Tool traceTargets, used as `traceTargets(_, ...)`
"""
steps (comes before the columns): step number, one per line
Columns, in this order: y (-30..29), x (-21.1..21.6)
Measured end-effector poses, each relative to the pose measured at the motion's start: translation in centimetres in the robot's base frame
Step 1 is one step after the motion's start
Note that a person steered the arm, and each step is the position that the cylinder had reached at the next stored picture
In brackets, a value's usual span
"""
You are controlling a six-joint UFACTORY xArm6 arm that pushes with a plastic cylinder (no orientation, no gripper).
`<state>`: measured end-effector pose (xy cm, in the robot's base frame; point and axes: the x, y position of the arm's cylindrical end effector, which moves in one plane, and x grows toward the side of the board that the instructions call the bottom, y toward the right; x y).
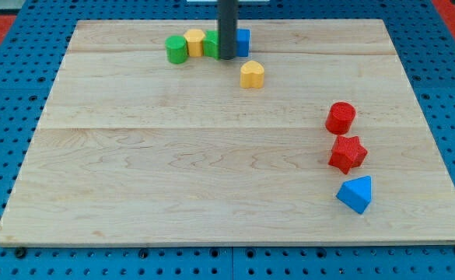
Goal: Push yellow heart above the red circle
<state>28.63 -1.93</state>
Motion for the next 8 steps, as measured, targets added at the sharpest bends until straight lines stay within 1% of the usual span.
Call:
traceTargets(1, 2.5, 3.1)
traceTargets(2, 8.1, 4.1)
traceTargets(3, 9.0, 4.6)
traceTargets(4, 2.3, 4.6)
traceTargets(5, 5.7, 7.0)
traceTargets(6, 10.9, 7.0)
traceTargets(7, 13.0, 7.0)
traceTargets(8, 13.1, 7.0)
